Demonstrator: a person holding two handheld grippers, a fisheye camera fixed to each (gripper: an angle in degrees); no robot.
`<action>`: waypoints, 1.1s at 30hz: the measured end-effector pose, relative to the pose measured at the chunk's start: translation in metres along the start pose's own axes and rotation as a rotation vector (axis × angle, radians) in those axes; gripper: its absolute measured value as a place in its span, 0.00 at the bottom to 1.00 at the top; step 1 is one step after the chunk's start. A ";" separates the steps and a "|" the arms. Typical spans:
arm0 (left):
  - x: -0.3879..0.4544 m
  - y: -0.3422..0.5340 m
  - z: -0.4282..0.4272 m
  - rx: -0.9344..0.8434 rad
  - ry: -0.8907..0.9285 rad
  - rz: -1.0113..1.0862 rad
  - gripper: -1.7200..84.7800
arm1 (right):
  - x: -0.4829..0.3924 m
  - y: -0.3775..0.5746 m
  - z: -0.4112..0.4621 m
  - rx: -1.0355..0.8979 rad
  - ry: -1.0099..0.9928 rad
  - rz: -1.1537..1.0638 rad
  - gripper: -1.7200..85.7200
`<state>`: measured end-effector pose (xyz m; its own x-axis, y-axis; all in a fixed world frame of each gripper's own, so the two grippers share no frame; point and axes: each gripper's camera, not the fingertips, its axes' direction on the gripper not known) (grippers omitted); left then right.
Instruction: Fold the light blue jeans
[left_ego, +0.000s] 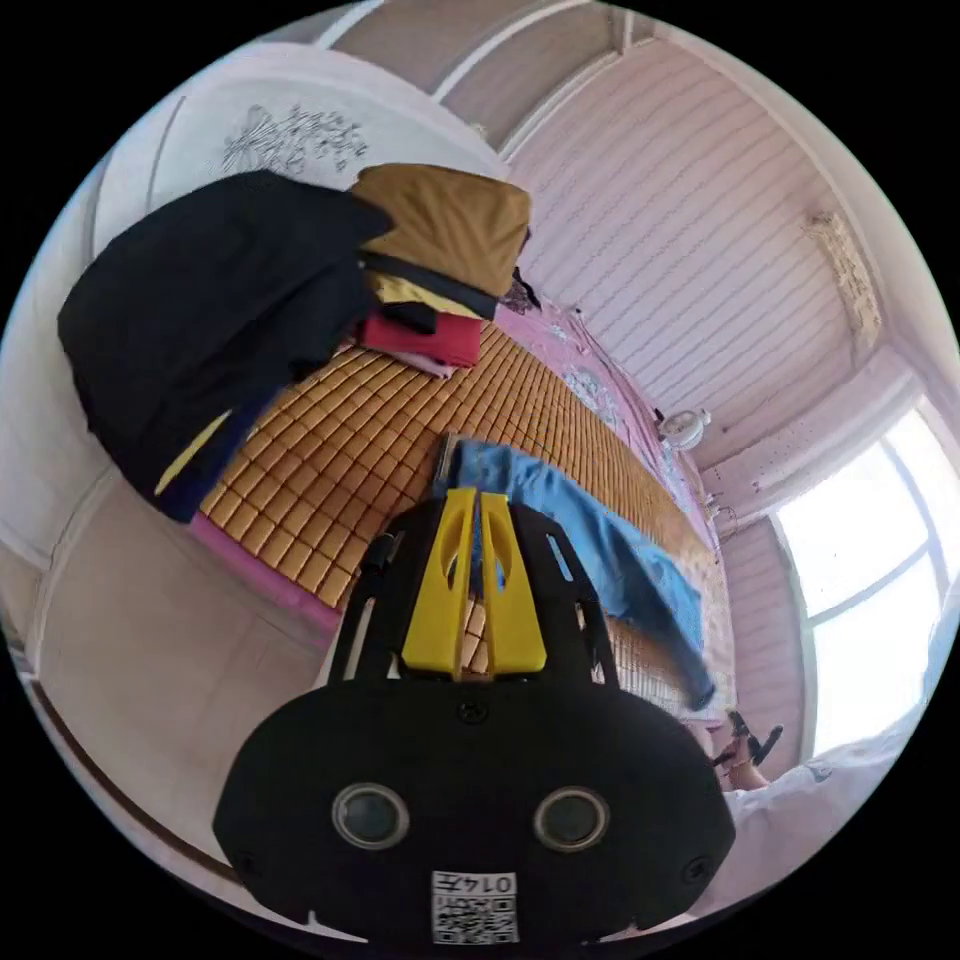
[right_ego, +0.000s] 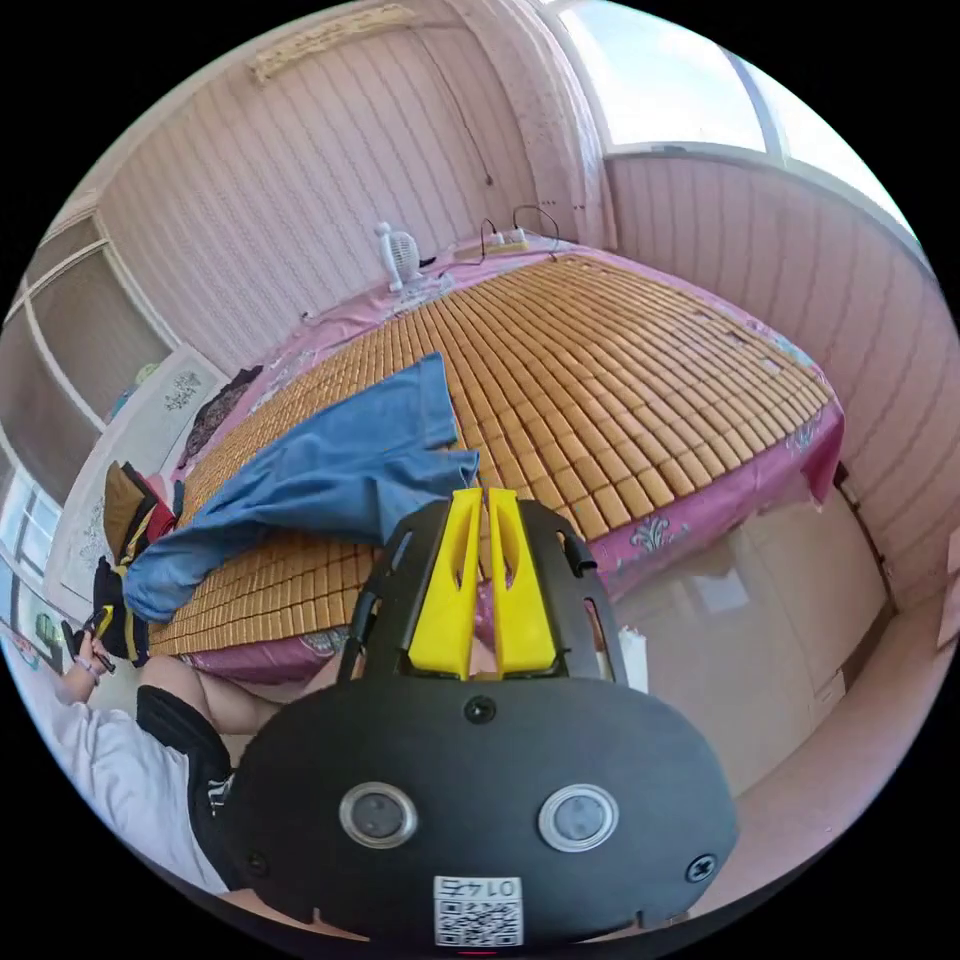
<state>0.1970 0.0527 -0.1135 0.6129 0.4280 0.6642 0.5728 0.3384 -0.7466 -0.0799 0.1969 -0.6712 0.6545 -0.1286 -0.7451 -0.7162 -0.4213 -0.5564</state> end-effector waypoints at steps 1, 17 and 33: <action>-0.011 0.007 -0.002 0.009 0.034 -0.038 0.01 | -0.002 0.002 0.002 -0.016 -0.005 0.008 0.05; 0.032 0.032 0.105 -0.163 0.028 0.054 0.10 | -0.148 -0.065 0.110 -0.481 0.154 -0.299 0.05; -0.006 0.030 0.170 -0.246 -0.114 -0.081 0.14 | -0.146 -0.024 -0.026 -0.189 0.126 -0.326 0.02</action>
<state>0.1183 0.2030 -0.1463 0.5028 0.5038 0.7024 0.7408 0.1675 -0.6505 -0.1526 0.2023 -0.5395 0.8732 -0.0651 -0.4830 -0.4164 -0.6149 -0.6697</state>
